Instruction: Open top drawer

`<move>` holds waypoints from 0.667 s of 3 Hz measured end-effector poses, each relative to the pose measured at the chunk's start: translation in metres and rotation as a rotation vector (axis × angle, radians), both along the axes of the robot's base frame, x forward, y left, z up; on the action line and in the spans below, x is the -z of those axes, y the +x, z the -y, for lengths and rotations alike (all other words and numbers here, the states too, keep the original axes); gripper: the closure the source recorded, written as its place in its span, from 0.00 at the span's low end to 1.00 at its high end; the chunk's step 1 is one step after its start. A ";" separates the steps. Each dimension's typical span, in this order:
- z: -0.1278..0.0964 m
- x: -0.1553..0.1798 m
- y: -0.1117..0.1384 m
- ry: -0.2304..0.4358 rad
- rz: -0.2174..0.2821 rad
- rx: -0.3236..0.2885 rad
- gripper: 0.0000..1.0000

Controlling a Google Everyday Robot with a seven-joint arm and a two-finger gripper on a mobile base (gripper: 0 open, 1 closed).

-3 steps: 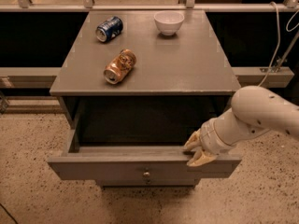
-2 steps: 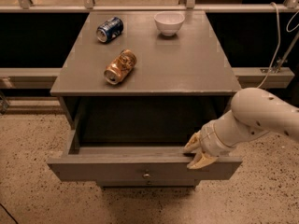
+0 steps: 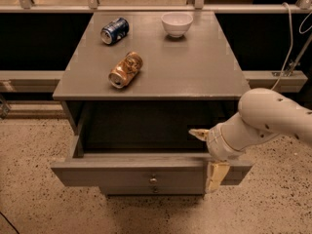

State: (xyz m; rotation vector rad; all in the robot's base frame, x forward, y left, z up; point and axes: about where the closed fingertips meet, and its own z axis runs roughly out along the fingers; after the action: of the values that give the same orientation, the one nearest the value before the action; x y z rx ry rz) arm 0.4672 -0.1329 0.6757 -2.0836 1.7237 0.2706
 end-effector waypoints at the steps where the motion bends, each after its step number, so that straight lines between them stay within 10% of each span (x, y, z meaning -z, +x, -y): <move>1: -0.005 -0.019 0.002 -0.066 -0.015 0.004 0.00; 2: -0.006 -0.032 0.023 -0.142 -0.052 0.028 0.00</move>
Offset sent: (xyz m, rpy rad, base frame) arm 0.0409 0.0072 0.0431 -0.2144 0.1000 -0.0494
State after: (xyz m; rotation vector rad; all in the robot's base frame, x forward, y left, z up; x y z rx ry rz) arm 0.4902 -0.1272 0.7079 -2.1675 1.8496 0.2007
